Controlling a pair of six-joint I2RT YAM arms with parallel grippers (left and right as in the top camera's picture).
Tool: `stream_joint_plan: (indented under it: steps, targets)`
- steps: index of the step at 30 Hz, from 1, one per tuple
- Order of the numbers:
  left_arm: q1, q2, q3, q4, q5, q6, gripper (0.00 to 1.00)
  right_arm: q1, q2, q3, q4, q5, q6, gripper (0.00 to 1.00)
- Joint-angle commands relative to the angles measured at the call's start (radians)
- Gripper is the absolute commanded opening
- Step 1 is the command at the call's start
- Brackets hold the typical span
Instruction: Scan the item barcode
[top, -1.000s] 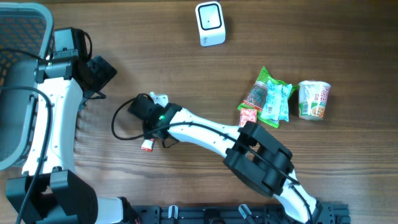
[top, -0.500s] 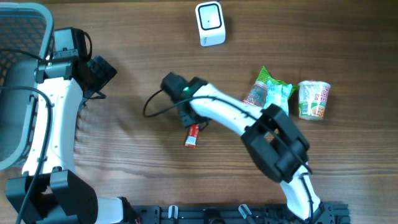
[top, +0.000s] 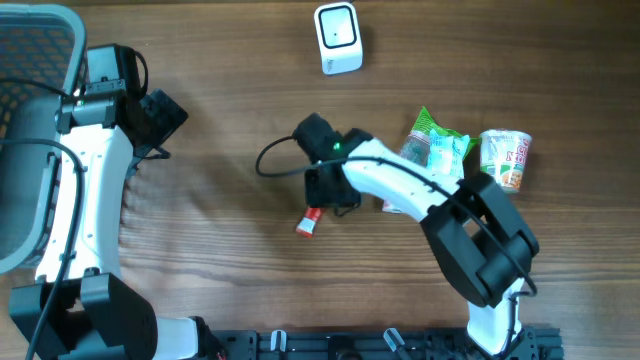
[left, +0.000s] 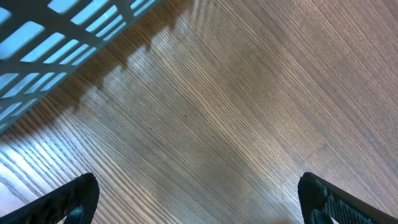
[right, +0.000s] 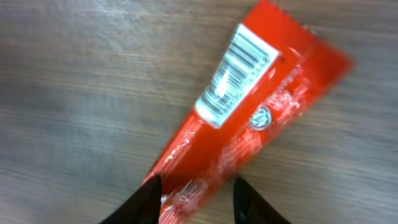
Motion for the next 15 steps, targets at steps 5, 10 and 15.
stream_joint_plan:
  steps: [5, 10, 15]
  targets:
    - [0.005, 0.000, 0.014, 0.000, -0.010, 0.015, 1.00, 0.024, -0.005, -0.079, 0.331, -0.166, -0.364, 0.38]
    - [0.005, 0.000, 0.014, 0.000, -0.010, 0.015, 1.00, -0.014, -0.053, 0.024, 0.159, -0.184, -0.516, 0.56]
    - [0.005, 0.000, 0.014, 0.000, -0.010, 0.015, 1.00, -0.034, -0.137, 0.038, -0.049, -0.184, -0.448, 0.51]
